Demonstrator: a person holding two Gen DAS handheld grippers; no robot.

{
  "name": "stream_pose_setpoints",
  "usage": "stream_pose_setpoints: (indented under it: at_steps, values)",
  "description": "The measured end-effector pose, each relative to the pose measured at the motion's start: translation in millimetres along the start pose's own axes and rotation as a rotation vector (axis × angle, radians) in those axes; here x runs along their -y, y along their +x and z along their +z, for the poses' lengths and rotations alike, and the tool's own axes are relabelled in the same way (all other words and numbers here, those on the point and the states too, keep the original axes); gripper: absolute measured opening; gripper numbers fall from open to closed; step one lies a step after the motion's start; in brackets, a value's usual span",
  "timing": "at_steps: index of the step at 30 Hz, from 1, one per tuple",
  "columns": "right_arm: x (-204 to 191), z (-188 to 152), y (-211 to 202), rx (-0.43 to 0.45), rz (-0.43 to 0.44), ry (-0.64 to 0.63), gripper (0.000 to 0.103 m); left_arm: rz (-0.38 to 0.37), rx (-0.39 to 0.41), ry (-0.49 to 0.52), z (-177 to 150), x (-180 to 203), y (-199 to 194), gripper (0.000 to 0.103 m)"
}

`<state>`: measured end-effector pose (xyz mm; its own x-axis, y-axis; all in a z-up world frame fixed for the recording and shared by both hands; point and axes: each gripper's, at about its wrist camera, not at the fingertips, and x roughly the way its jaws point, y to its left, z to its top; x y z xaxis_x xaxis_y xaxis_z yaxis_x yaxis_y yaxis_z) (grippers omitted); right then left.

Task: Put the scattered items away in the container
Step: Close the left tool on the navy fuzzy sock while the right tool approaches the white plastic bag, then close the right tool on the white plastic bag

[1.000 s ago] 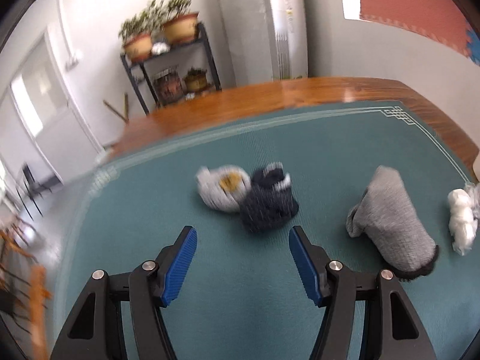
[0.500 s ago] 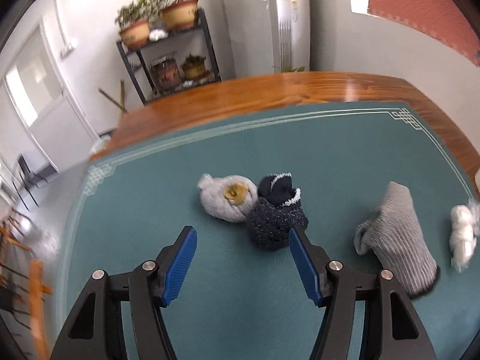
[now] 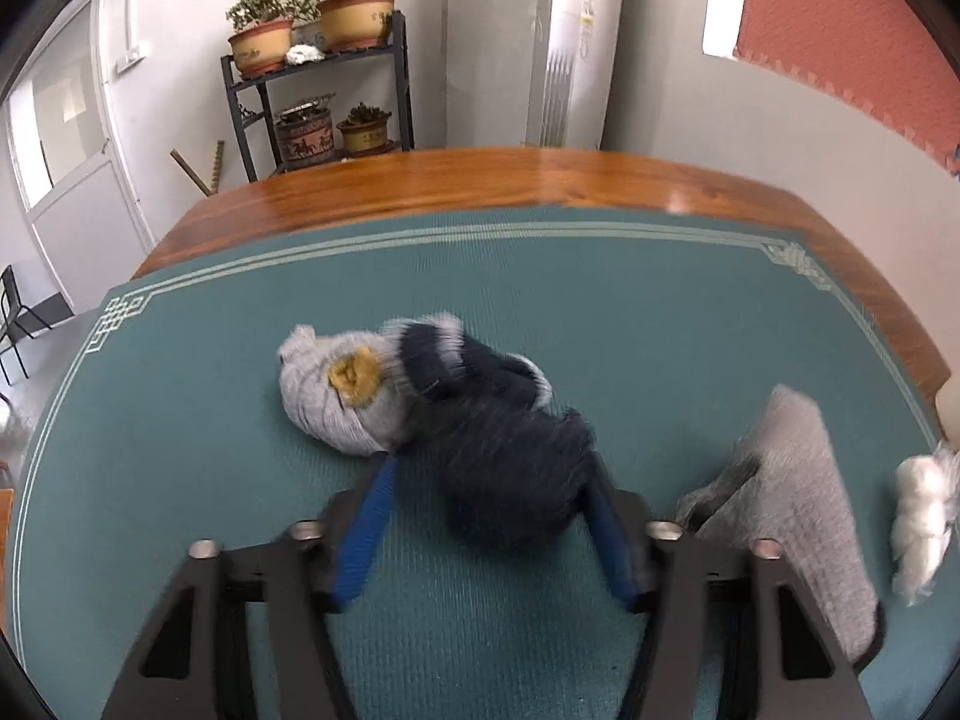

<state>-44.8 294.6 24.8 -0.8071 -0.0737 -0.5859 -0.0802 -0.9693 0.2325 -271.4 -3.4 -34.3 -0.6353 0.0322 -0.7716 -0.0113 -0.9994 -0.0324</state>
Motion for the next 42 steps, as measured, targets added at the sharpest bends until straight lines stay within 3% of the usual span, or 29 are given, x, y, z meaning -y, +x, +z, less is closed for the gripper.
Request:
stream_pose_setpoints:
  at_steps: [8, 19, 29, 35, 42]
  values:
    - [1, 3, -6, 0.022, -0.005, -0.005, 0.078, 0.030, 0.054, 0.092, -15, 5, -27, 0.043]
    - [3, 2, -5, 0.025, -0.013, -0.007, 0.078, 0.102, 0.101, 0.113, -56, 3, -102, 0.042]
    - [6, 1, 7, -0.009, -0.031, -0.001, 0.078, 0.000, 0.150, 0.109, -116, 5, -158, 0.042]
    - [-6, 20, 30, -0.086, -0.016, 0.009, 0.078, -0.041, 0.155, 0.081, -131, -6, -165, 0.042]
    - [-29, 54, 84, -0.143, -0.031, 0.039, 0.078, -0.092, 0.155, 0.030, -131, -18, -166, 0.042]
